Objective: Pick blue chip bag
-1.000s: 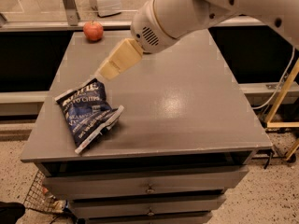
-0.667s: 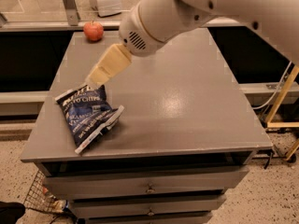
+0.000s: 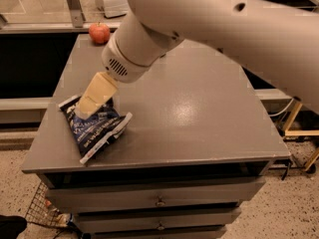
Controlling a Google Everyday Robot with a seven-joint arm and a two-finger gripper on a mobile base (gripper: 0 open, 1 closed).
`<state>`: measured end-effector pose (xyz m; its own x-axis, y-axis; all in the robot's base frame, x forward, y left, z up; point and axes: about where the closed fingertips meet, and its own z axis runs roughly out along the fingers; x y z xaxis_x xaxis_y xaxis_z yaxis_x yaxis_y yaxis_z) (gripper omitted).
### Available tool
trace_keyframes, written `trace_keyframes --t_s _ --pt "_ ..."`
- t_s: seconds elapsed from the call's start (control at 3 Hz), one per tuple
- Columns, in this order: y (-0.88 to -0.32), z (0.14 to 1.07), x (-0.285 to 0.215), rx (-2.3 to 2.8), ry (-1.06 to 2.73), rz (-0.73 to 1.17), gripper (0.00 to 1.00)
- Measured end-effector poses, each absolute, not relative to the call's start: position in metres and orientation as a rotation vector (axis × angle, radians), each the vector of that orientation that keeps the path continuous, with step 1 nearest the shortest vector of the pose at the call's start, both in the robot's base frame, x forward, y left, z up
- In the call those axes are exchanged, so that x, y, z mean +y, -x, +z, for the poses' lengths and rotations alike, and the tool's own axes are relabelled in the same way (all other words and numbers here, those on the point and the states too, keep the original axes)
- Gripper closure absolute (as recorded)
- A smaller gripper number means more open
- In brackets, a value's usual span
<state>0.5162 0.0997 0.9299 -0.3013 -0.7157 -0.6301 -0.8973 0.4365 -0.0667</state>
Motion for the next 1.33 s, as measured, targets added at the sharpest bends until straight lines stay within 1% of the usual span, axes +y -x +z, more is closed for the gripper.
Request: trace_keyframes --t_s 0.67,1.0,1.33 --pt "-0.506 0.867 0.136 2.172 1.335 0.570 0.00" --pt "-0.497 0.843 0.150 2.206 1.330 0.624 0.00" --pt "-0.490 0.828 0.160 2.222 1.330 0.644 0.18"
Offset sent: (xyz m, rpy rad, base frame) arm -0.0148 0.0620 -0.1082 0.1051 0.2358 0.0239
